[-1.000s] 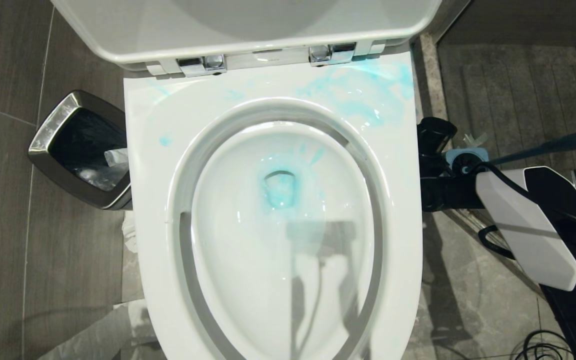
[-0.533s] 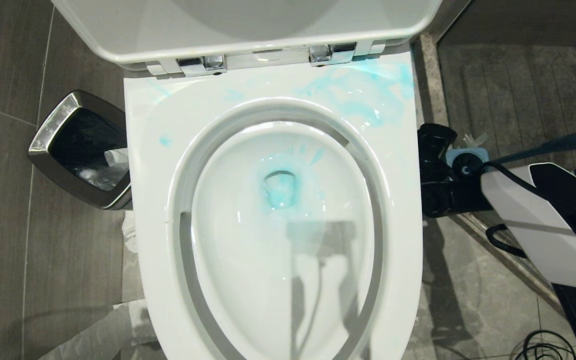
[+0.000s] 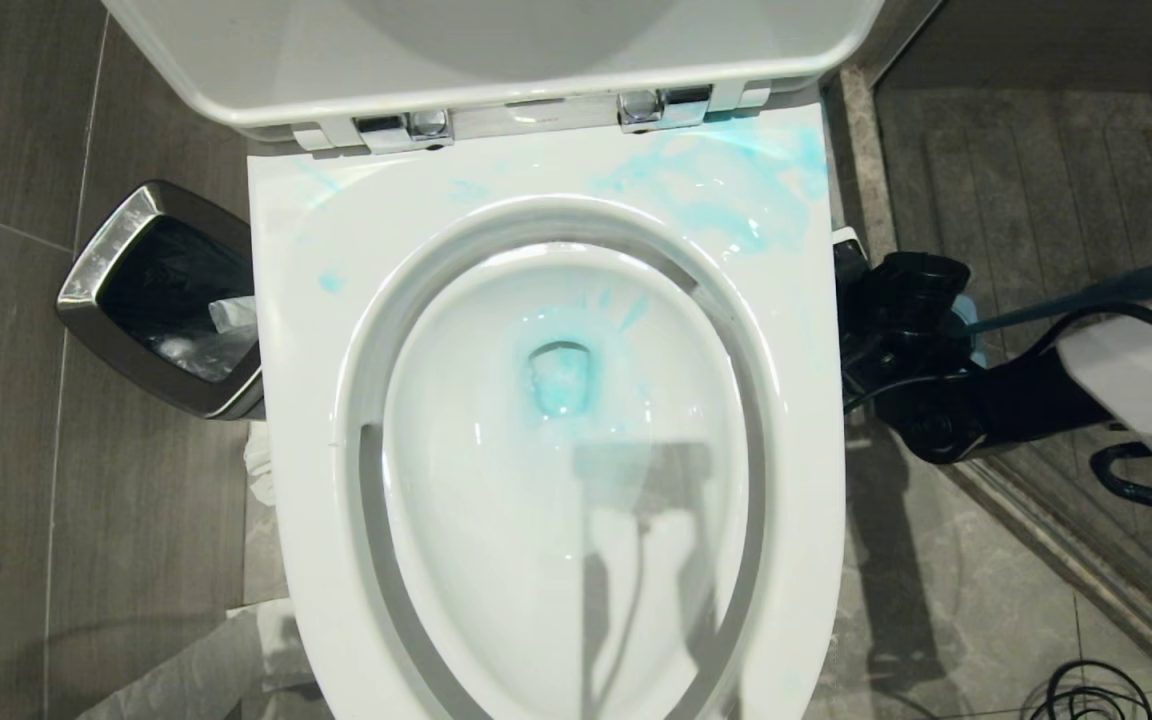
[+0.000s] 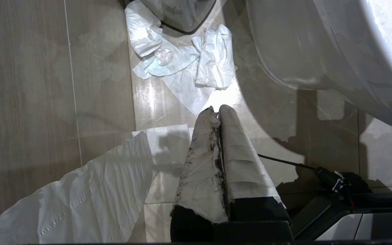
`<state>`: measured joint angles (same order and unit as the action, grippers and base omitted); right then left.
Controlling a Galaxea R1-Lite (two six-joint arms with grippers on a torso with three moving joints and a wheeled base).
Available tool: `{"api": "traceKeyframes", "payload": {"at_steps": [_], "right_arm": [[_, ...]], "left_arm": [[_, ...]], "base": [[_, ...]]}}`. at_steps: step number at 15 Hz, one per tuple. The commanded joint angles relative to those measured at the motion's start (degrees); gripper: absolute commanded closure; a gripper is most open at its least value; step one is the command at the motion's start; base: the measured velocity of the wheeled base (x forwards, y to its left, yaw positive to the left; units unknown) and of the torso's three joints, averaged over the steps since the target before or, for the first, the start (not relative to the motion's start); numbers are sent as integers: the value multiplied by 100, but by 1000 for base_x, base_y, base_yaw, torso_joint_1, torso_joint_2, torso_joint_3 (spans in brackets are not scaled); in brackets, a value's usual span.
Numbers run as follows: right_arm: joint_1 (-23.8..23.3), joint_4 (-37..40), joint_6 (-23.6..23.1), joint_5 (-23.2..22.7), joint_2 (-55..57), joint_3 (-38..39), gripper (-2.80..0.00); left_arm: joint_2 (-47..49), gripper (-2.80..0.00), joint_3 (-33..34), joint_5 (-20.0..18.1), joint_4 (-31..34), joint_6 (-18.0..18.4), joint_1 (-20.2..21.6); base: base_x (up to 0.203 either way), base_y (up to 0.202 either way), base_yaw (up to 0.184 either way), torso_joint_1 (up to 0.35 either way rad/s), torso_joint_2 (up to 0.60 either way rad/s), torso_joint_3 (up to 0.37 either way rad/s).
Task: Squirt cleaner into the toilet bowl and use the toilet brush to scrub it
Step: Place the cleaning agent on the floor
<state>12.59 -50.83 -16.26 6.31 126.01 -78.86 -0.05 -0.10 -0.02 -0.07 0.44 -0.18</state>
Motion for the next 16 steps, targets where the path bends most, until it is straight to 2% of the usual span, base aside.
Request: {"api": "traceKeyframes", "payload": {"at_steps": [1,4,7,11,13,16], "right_arm": [[5,-91,2,337,-671,646,0],[13,-7,7,509,-1284,1252,0],[34,432,10,1104,-2183,1897,0],[368,818,103,1588,-3163,2825,0],[463,842,158,1745,-3320,3137,0],[550,872,141,2003,-3159,3182,0]], "left_arm": [[5,0,1,2,-1,0,1],[5,0,1,2,-1,0,1],[5,0,1,2,-1,0,1],[5,0,1,2,-1,0,1],[5,0,1,2,-1,0,1],[5,0,1,2,-1,0,1]], "base": [[0,0,0,0,0,0],[0,0,0,0,0,0],[0,0,0,0,0,0],[0,0,0,0,0,0],[0,0,0,0,0,0],[0,0,0,0,0,0]]}}
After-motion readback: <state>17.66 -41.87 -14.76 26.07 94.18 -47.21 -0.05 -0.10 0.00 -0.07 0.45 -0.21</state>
